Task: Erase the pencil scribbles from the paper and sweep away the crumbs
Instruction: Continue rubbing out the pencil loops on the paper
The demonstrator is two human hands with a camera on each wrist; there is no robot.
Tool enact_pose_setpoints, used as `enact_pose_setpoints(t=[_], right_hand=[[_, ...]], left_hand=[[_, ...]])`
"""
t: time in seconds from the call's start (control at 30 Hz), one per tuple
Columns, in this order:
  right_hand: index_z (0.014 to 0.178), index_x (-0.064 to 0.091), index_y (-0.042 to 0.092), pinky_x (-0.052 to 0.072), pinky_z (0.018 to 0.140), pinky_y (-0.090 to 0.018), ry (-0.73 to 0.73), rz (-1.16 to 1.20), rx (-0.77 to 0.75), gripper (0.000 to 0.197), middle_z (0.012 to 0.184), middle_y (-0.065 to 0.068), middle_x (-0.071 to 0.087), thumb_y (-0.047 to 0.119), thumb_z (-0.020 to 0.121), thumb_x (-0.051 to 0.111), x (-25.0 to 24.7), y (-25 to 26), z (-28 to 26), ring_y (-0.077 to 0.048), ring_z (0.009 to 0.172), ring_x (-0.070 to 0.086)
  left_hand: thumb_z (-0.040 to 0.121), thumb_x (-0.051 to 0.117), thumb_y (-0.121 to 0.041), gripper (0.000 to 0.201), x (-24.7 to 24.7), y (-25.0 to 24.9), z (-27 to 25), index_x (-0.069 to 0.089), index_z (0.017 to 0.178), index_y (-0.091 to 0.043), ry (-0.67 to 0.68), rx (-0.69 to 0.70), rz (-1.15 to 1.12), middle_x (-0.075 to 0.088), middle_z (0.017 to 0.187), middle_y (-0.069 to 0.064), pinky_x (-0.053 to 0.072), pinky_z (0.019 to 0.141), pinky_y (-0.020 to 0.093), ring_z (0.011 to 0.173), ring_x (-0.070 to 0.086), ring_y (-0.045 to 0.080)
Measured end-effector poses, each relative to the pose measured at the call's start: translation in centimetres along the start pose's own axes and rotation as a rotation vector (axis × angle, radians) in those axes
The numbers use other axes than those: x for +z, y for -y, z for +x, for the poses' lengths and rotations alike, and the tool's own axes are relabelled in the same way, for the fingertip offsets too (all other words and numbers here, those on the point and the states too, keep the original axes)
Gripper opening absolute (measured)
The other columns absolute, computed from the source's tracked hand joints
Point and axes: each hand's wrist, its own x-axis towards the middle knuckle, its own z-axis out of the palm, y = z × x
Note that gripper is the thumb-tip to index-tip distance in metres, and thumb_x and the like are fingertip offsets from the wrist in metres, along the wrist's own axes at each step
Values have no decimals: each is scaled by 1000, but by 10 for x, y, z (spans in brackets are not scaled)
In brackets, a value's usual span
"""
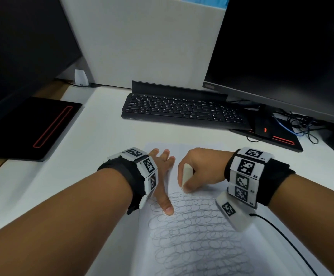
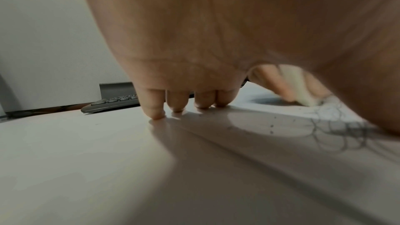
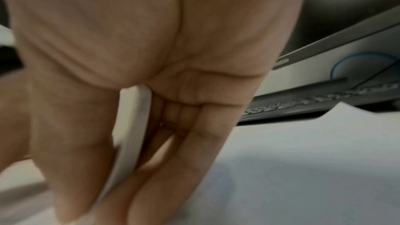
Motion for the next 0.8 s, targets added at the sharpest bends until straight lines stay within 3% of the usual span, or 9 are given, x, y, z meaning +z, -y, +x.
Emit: enact_pose_setpoints(t=[0.07, 0.13, 0.2, 0.27, 0.4, 0.53, 0.7, 0.8], right_hand=[[87, 74, 22, 56, 75, -24, -94, -15, 37, 10, 84, 6, 75, 23, 78, 79, -6, -6, 2, -7, 79, 68], [85, 74, 21, 55, 71, -23, -136, 10, 56, 9, 80, 6, 74, 20, 78, 78, -7, -7, 1, -5, 74, 67], [81, 72, 21, 54, 67, -20, -54, 15, 22, 8, 75, 8, 72, 16, 77, 76, -2, -3, -2, -3, 70, 66], [80, 71, 24, 55, 71, -22, 13, -12, 1, 9, 76, 10, 72, 18, 77, 76, -1, 0, -4, -4, 74, 67], [81, 73, 25, 58, 78, -30, -138, -8, 37, 9, 82, 6, 74, 19, 77, 78, -7, -9, -2, -9, 81, 68], [74, 70, 26, 56, 76, -27, 19, 23, -7, 11, 80, 7, 73, 17, 76, 76, 2, -1, -8, -7, 78, 68], [80, 73, 25, 56, 78, -28, -135, 32, 59, 9, 82, 9, 74, 21, 76, 79, -6, -12, -3, -6, 79, 67], [83, 74, 21, 57, 78, -29, -27, 27, 28, 8, 80, 9, 73, 18, 76, 78, 1, -8, -7, -6, 77, 68]], left_hand=[[63, 78, -67, 137, 1, 1, 1, -15, 155, -24, 3, 0, -2, -20, 162, -1, 5, 118, 57, 148, -17, 28], [64, 78, -67, 136, 0, 0, 0, -14, 155, -24, 2, -3, 0, -20, 162, -1, 6, 118, 57, 148, -17, 28], [65, 77, -67, 136, -1, 0, -2, -15, 155, -23, 2, -1, 5, -20, 162, -1, 5, 117, 56, 148, -17, 28], [65, 77, -66, 135, -1, -1, -2, -15, 155, -23, -1, 6, 2, -21, 162, -1, 4, 118, 55, 148, -18, 27], [64, 78, -66, 135, 1, 1, -1, -13, 155, -24, -8, 8, -2, -19, 162, -2, 6, 118, 56, 149, -17, 27], [64, 78, -66, 136, 0, 0, -1, -14, 155, -23, -4, 4, -6, -20, 162, -1, 4, 117, 55, 148, -17, 27], [62, 79, -66, 136, 1, 1, 0, -10, 156, -24, -18, 6, -12, -17, 163, -2, 7, 117, 57, 149, -15, 27], [63, 79, -65, 136, 0, 0, 0, -12, 155, -23, -13, 6, -10, -18, 162, -1, 6, 118, 55, 149, -16, 27]])
